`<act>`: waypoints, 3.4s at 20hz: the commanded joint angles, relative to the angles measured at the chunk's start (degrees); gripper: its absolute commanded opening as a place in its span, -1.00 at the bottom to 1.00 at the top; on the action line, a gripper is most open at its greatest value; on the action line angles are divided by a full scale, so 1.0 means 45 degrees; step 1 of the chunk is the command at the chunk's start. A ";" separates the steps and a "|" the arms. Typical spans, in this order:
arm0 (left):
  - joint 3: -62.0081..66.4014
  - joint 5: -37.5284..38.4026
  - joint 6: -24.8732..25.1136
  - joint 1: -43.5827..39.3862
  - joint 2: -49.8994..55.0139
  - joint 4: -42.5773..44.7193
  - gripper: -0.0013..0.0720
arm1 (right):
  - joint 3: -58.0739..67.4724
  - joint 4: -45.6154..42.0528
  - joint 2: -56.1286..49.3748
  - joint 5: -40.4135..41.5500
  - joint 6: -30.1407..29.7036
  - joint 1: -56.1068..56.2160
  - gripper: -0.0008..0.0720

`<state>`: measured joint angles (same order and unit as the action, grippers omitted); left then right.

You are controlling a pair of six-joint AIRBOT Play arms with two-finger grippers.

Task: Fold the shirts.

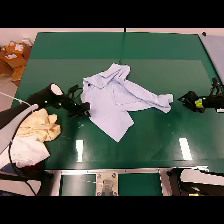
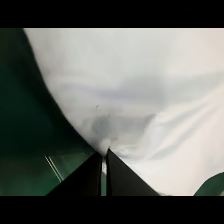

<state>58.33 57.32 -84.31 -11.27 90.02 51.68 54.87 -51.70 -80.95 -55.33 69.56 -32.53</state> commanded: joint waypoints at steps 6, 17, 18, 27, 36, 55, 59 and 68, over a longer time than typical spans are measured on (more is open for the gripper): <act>0.1399 0.0855 0.0520 0.2409 -0.0015 0.0801 -0.90 | -0.0044 0.0000 -0.0782 -0.2074 -0.3944 0.1763 0.55; 0.1399 0.1093 0.1467 0.2477 -0.0015 0.0811 -0.90 | 0.0403 -0.0899 -0.1078 -0.5178 -0.3993 0.2560 0.55; 0.1404 0.1093 0.1525 0.2477 -0.0015 0.0811 -0.90 | 0.0481 -0.0758 -0.1073 -0.5693 -0.3978 0.2535 0.55; 0.1399 0.1375 0.1846 0.2477 -0.0015 0.0777 -0.90 | 0.0287 -0.0194 -0.1243 -0.3847 -0.3978 0.3910 0.55; 0.2744 0.2516 0.2157 0.2477 -0.0942 0.0767 -0.90 | 0.0967 0.1481 -0.1180 -0.5600 -0.3536 0.4022 -0.94; 1.4494 0.1428 0.2429 0.2477 -0.8461 0.0763 -0.90 | 0.8189 0.8242 0.9777 -0.0758 0.2127 -0.2662 -0.93; 1.3556 0.1749 0.2545 0.2477 -0.8349 0.0787 -0.90 | 0.8155 0.7057 0.9913 -0.1491 0.2618 -0.2123 -0.94; 1.0817 0.0947 0.3293 0.2472 -0.7689 0.0690 -0.90 | 0.4692 0.5722 0.9840 -0.1622 0.3109 -0.2011 -0.93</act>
<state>109.93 62.54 -70.30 -0.16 53.63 55.20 82.76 -25.52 -36.73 -62.46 83.29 -41.91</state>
